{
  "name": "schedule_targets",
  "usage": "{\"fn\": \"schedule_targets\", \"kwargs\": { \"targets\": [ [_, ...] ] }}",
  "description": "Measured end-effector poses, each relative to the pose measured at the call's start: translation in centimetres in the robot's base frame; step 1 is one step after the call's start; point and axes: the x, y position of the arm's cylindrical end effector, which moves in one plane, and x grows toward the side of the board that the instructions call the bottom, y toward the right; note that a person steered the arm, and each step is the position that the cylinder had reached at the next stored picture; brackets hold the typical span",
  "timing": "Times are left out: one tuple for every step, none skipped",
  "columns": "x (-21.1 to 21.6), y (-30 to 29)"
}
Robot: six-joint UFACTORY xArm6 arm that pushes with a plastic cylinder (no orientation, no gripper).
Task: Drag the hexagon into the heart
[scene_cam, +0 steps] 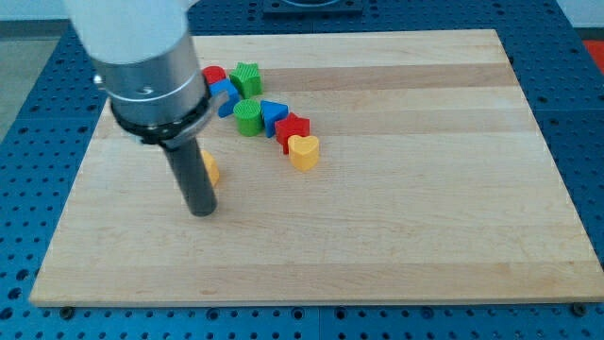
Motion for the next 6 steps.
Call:
{"fn": "schedule_targets", "kwargs": {
  "targets": [
    [0.3,-4.1],
    [-3.2,-3.8],
    [-6.1,2.5],
    [-6.4,7.1],
    [-3.2,6.3],
    [-0.3,5.7]
  ]
}}
